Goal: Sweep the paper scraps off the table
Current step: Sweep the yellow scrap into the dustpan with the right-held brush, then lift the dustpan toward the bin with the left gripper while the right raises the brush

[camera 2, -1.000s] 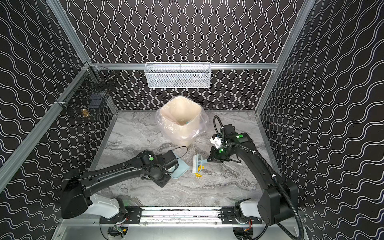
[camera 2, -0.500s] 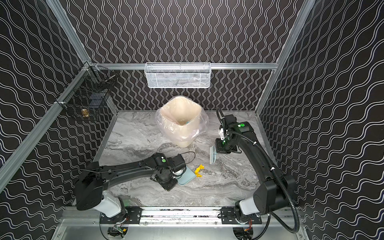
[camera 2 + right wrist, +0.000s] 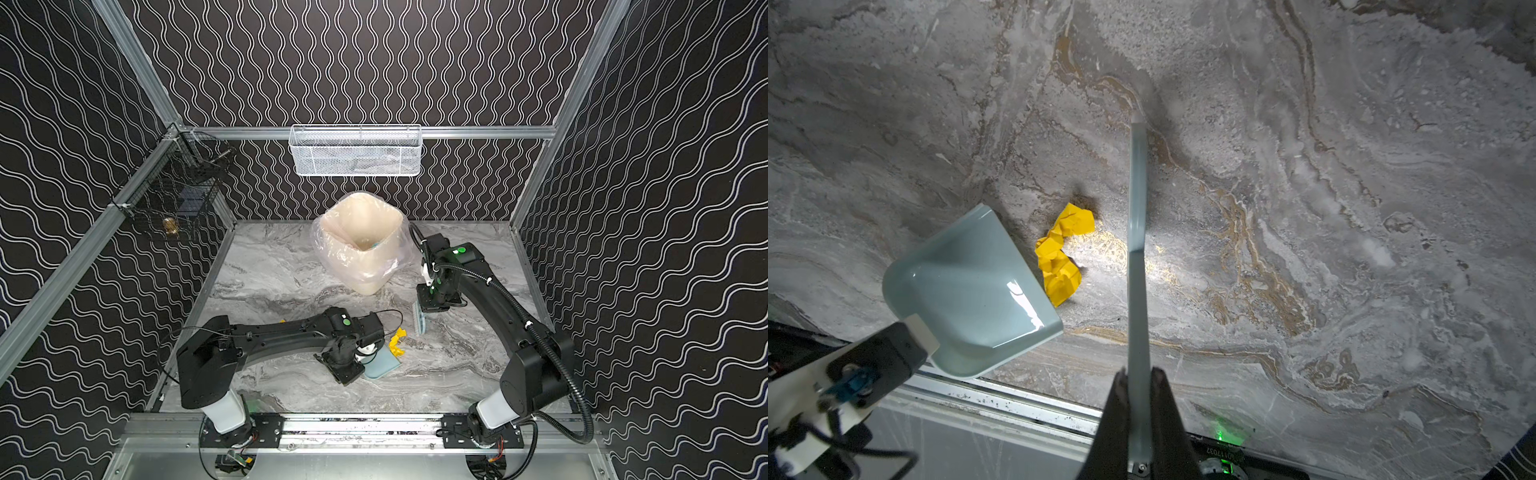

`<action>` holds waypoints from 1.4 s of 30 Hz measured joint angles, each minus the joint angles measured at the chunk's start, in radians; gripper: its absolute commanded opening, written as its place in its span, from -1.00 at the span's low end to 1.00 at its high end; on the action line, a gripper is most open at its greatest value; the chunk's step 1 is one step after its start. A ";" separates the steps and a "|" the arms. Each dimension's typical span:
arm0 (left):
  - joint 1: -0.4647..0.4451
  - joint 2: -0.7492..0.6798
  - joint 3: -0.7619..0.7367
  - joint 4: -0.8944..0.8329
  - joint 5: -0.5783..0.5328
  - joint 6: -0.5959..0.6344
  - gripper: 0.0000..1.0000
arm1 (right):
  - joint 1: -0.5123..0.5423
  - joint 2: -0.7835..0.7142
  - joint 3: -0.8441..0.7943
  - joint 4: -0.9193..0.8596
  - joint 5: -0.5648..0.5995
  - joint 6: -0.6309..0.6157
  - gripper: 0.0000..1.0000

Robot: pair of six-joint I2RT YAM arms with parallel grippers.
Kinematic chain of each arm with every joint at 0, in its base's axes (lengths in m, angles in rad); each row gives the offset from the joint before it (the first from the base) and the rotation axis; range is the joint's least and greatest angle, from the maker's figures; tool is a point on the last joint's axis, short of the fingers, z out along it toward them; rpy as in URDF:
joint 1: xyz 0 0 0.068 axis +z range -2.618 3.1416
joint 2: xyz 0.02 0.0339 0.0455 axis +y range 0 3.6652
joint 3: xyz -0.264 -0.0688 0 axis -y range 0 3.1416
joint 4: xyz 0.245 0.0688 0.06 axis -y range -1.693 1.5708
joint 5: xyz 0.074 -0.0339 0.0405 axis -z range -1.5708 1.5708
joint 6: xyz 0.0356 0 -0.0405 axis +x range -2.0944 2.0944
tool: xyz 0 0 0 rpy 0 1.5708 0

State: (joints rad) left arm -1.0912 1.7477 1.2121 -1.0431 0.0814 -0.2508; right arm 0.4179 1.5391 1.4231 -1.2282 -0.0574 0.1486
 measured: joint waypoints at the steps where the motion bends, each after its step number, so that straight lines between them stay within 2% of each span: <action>1: -0.002 0.003 0.002 -0.002 0.000 0.000 -1.00 | 0.005 0.001 -0.001 0.000 0.005 0.000 -1.00; 12: -0.005 0.032 0.019 -0.029 -0.002 0.019 -1.00 | 0.078 0.029 -0.015 -0.005 0.003 0.009 -1.00; 19: -0.005 0.058 0.024 -0.024 -0.025 0.019 -1.00 | 0.152 0.033 -0.024 -0.011 -0.037 0.016 -1.00; 28: -0.005 0.062 -0.007 0.019 -0.044 0.019 -1.00 | 0.241 0.018 -0.024 -0.034 -0.167 0.016 -1.00; 33: -0.005 0.053 -0.022 0.053 -0.053 0.014 -1.00 | 0.220 -0.008 -0.024 -0.048 -0.181 0.023 -1.00; 38: -0.005 0.038 -0.039 0.063 -0.064 0.008 -1.00 | 0.132 -0.035 -0.030 -0.054 -0.123 0.026 -1.00; 42: -0.005 0.032 -0.050 0.071 -0.070 -0.006 -1.00 | 0.105 -0.037 -0.030 -0.046 -0.105 0.026 -1.00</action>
State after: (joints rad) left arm -1.0962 1.7798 1.1625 -0.9726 0.0113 -0.2565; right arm 0.5232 1.5021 1.3933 -1.2739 -0.1627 0.1749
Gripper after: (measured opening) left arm 0.163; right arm 0.091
